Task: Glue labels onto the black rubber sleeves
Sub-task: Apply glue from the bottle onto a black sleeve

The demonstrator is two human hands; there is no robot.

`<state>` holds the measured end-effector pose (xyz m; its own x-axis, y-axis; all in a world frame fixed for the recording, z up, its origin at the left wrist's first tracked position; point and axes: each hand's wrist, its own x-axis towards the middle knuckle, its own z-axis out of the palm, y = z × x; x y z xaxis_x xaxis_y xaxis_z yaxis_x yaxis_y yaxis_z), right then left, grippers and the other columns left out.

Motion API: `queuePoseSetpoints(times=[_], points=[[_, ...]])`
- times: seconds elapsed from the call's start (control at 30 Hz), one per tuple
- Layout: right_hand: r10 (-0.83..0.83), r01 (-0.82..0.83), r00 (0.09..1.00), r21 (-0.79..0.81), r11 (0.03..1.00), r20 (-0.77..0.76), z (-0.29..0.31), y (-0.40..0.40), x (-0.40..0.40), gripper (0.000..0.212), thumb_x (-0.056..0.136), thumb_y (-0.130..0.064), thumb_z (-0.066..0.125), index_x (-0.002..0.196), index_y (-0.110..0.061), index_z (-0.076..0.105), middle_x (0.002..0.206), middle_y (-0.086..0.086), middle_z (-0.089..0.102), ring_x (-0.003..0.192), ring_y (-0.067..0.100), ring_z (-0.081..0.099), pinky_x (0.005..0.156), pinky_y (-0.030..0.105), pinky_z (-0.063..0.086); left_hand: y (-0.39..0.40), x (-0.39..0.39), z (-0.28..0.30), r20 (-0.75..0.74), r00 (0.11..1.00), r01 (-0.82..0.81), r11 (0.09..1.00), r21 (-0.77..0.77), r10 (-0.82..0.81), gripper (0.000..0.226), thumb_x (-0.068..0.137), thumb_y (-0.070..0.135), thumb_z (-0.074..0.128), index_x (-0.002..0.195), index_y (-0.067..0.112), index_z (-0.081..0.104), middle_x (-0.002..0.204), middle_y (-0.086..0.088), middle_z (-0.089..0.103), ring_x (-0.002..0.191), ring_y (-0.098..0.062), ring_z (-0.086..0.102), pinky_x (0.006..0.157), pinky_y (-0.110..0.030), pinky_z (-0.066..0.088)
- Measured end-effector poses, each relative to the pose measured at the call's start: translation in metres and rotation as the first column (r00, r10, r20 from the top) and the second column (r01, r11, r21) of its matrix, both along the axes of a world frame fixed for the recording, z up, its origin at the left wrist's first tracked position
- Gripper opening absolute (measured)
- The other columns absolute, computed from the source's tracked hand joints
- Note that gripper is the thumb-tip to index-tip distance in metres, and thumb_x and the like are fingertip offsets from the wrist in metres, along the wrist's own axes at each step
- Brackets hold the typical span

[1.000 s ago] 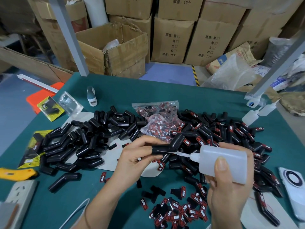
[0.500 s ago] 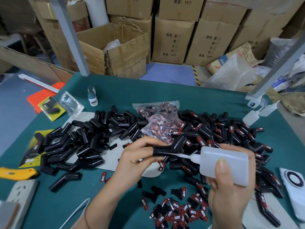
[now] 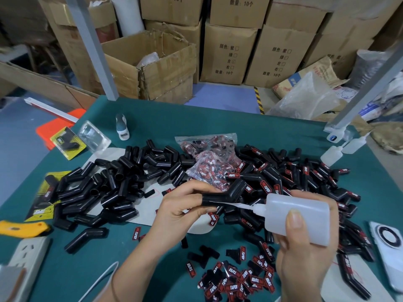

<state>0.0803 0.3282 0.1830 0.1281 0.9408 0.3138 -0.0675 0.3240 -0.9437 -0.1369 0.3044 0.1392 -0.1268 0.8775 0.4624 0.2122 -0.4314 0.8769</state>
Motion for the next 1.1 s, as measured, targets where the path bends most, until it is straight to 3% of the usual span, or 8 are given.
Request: queuePoseSetpoints(times=[0.3,0.4,0.6,0.83,0.97,1.1], points=[[0.009,-0.009,1.000,0.003,1.000,0.004,-0.0017,-0.0002,0.0012,0.048,0.085,-0.068,0.072,0.116,-0.033,0.063,0.104,0.012,0.060,0.076,0.033,0.058,0.053,0.021,0.050,-0.0001,0.0001,-0.0011,-0.011,1.000,-0.010,1.000,0.001,0.010,0.013,0.093,0.015,0.073,0.098,0.008,0.083,0.113,0.005,0.073,0.098,-0.022,0.071,0.081,-0.036,0.057],[0.012,-0.012,1.000,0.006,1.000,-0.002,-0.0021,-0.0005,0.0013,0.048,0.085,-0.068,0.072,0.116,-0.032,0.063,0.105,0.012,0.061,0.075,0.030,0.058,0.053,0.021,0.049,0.0000,0.0008,-0.0003,-0.007,1.000,-0.009,1.000,0.000,0.009,0.014,0.093,0.015,0.073,0.100,0.008,0.083,0.113,0.005,0.073,0.098,-0.021,0.071,0.083,-0.032,0.056],[0.029,-0.028,0.999,0.021,0.999,-0.040,0.0007,-0.0014,0.0011,0.047,0.085,-0.066,0.074,0.116,-0.032,0.062,0.101,0.008,0.061,0.063,0.010,0.057,0.047,0.017,0.045,-0.0003,0.0014,0.0027,-0.005,1.000,-0.001,1.000,0.028,0.001,0.015,0.092,0.012,0.073,0.103,0.011,0.082,0.115,0.003,0.073,0.100,-0.021,0.072,0.087,-0.029,0.057],[0.021,-0.021,1.000,0.016,1.000,-0.021,0.0017,-0.0032,0.0008,0.048,0.084,-0.068,0.074,0.116,-0.033,0.062,0.106,0.010,0.062,0.070,0.023,0.059,0.048,0.018,0.046,-0.0002,0.0011,0.0003,-0.025,1.000,-0.004,0.999,0.044,0.005,0.014,0.093,0.009,0.069,0.101,0.009,0.080,0.109,0.000,0.070,0.096,-0.020,0.070,0.082,-0.026,0.056],[0.018,-0.018,1.000,0.023,1.000,-0.001,0.0023,-0.0040,0.0003,0.046,0.086,-0.066,0.073,0.116,-0.034,0.062,0.104,0.007,0.063,0.070,0.021,0.062,0.050,0.018,0.048,-0.0003,0.0001,-0.0007,-0.051,0.999,-0.006,0.998,0.065,0.009,0.016,0.092,0.006,0.068,0.102,0.011,0.078,0.102,0.005,0.067,0.090,-0.006,0.066,0.079,-0.016,0.050],[0.034,-0.034,0.999,0.038,0.999,0.007,0.0024,-0.0043,0.0018,0.046,0.087,-0.066,0.072,0.116,-0.033,0.061,0.100,0.003,0.064,0.065,0.017,0.061,0.046,0.018,0.045,-0.0002,-0.0016,0.0018,-0.090,0.996,-0.023,0.998,0.065,0.029,0.016,0.093,0.004,0.067,0.102,0.011,0.078,0.102,0.005,0.067,0.090,-0.004,0.065,0.079,-0.015,0.050]])
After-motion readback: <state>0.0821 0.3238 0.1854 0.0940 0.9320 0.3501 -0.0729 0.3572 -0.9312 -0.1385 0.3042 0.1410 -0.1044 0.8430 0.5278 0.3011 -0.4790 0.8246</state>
